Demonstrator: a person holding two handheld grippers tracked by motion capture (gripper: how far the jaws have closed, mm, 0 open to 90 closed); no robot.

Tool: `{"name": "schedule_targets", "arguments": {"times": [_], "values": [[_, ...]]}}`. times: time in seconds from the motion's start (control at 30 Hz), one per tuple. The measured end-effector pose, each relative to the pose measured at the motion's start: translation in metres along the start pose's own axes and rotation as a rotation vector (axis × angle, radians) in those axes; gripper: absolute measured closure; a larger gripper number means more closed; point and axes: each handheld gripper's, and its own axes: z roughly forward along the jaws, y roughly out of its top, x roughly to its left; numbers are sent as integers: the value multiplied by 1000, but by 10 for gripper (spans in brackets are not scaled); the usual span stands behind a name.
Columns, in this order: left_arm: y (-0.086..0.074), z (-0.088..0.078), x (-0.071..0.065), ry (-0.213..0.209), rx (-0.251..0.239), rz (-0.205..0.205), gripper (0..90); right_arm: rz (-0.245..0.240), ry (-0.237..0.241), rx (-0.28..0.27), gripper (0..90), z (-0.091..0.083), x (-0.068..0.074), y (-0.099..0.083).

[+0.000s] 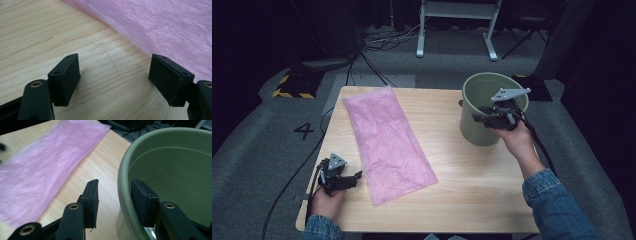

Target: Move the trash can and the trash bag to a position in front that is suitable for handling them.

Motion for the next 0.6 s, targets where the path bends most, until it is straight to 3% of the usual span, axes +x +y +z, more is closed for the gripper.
{"name": "schedule_targets", "arguments": {"times": [0.33, 0.6], "values": [[0, 0, 0, 1, 0, 1, 247, -18, 117, -35, 552, -14, 44, -10], [0, 0, 0, 1, 0, 1, 247, -21, 186, -52, 543, -31, 69, -22]]}}
